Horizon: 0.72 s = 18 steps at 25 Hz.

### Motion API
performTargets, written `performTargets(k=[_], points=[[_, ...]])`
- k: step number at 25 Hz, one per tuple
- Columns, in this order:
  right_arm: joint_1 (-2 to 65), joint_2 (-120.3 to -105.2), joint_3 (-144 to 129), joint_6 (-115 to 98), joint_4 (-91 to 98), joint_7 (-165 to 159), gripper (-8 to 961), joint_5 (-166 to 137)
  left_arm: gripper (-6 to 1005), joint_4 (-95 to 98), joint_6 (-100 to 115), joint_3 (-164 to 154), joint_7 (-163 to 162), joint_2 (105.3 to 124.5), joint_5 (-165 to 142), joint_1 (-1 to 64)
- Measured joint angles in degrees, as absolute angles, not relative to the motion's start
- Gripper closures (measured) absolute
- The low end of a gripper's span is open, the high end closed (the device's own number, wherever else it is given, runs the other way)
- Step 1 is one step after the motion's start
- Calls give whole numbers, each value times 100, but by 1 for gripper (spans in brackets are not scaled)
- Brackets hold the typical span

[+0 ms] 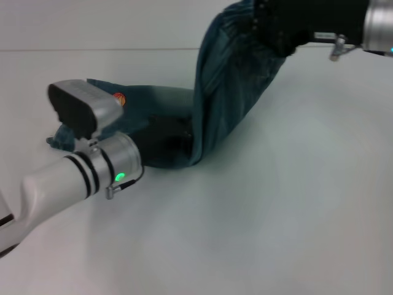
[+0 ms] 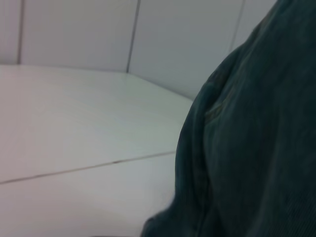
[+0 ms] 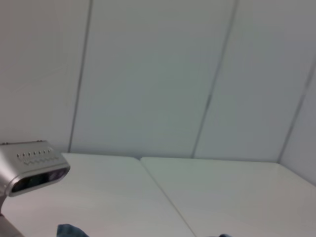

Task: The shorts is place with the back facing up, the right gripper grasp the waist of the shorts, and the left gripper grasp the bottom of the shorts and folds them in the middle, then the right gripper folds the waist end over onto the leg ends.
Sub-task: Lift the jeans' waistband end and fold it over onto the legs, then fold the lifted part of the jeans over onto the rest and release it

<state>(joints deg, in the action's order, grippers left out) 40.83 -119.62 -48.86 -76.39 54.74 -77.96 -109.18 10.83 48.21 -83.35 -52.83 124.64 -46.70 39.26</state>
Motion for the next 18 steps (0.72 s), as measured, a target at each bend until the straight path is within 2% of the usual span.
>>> performTargets(k=[4,13,18], points=[[4448,-11953,-5081,-7415,5198,-7777,863,-10938,999,1123,4924,-7392,-4779,12462,-4666,3579],[5222,-11955,-5765,-7034,4522,-7743,868,-11151,999,1444,7010,-4531,-3590,12449,-4708,2088],[5726,-11988,-6460,-6486,3958,-7578,867,-11151,998,1504,7835,-3976,-3600,12460,-4737,1502]])
